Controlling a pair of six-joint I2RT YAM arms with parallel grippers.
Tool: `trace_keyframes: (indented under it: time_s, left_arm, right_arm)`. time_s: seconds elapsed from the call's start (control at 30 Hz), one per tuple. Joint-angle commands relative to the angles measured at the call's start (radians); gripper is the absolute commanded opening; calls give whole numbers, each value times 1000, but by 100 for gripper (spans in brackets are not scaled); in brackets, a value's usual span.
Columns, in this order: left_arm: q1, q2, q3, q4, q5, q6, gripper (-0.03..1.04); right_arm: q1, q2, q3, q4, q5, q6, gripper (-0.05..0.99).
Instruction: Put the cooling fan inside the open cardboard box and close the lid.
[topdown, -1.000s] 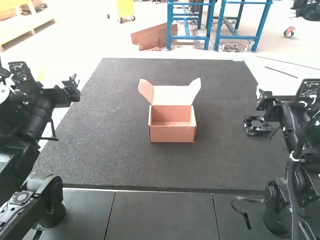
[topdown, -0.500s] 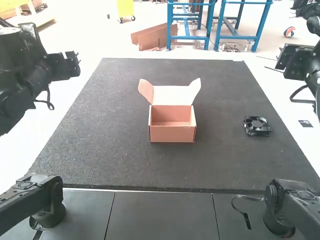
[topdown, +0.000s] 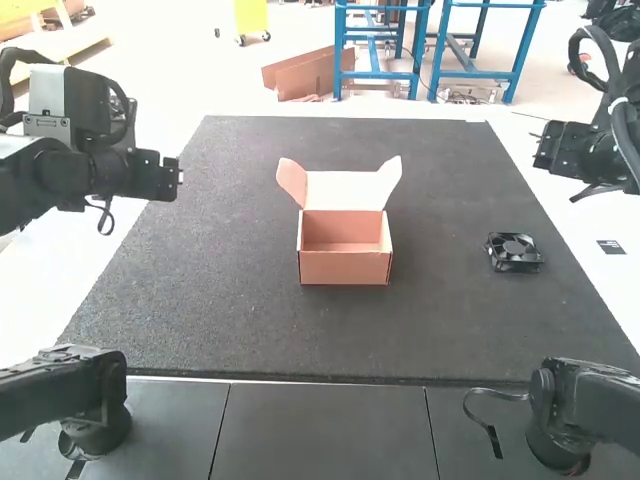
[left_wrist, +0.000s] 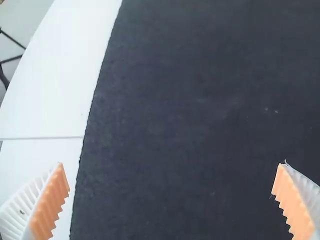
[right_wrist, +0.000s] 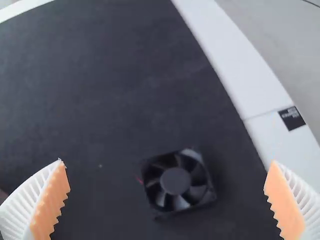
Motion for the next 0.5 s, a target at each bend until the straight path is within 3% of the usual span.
trace_keyframes:
  time_s: [0.0,0.13,0.27,0.33,0.47]
  left_arm:
    - [-16,-19,63,3,7,25,96]
    - [-36,1,105,-44,22,24,96]
    - [-43,39,133,-87,58,1,96]
    - [-43,48,162,-116,105,-35,96]
    - [-43,71,198,-124,133,-59,96]
  right_arm:
    - [-10,71,49,-70,-14,-10,90]
    - [-22,174,88,-189,-10,-86,90]
    - [-51,249,111,-234,-17,-170,90]
    - [-65,287,100,-235,-39,-193,90]
    - [-116,373,40,-189,-39,-247,90]
